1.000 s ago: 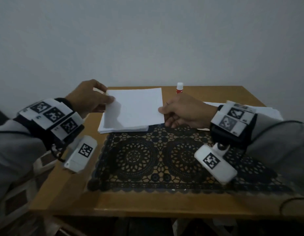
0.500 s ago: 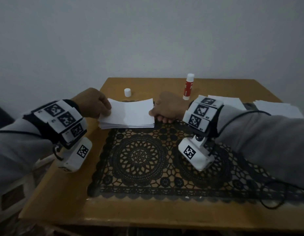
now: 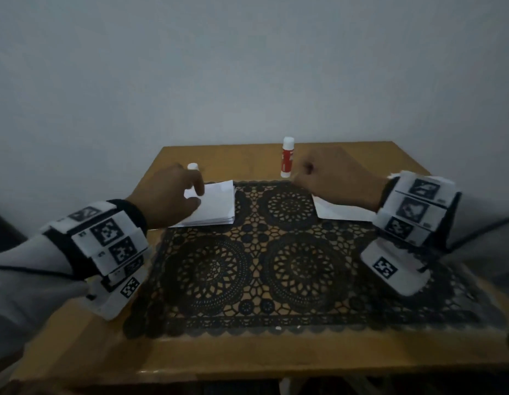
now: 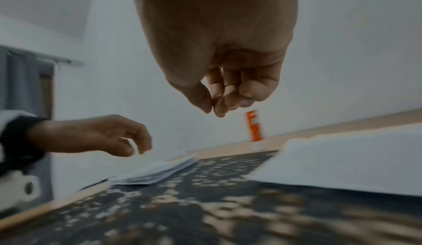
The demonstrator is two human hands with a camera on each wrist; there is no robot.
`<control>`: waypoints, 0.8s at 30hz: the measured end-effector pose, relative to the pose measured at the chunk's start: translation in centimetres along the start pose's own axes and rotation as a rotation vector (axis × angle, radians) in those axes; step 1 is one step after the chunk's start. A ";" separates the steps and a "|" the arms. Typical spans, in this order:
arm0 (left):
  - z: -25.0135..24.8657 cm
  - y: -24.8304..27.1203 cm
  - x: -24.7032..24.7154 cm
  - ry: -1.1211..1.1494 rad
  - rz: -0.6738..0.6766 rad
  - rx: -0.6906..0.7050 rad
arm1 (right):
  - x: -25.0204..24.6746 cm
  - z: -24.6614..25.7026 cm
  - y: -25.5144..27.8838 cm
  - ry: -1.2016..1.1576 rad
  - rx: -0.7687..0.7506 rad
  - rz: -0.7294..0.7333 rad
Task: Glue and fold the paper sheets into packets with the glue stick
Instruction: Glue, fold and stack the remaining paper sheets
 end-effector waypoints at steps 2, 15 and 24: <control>-3.1 -0.7 0.1 0.010 -0.001 0.104 | -1.4 -3.2 1.1 0.068 0.046 -0.034; -17.4 -8.9 7.2 -0.033 0.359 0.383 | -1.9 -13.1 2.6 0.129 0.243 -0.015; -19.2 -11.3 8.6 -0.173 0.411 0.456 | -1.5 -13.3 2.2 0.060 0.295 -0.006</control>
Point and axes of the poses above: each hand's wrist, its own y-axis away from the middle knuckle, its own x-axis out of the palm, z = x × y, the point moved 4 cm from there along -y, towards the middle knuckle, and after that the axes turned 7 degrees about x, right-handed, at the moved point
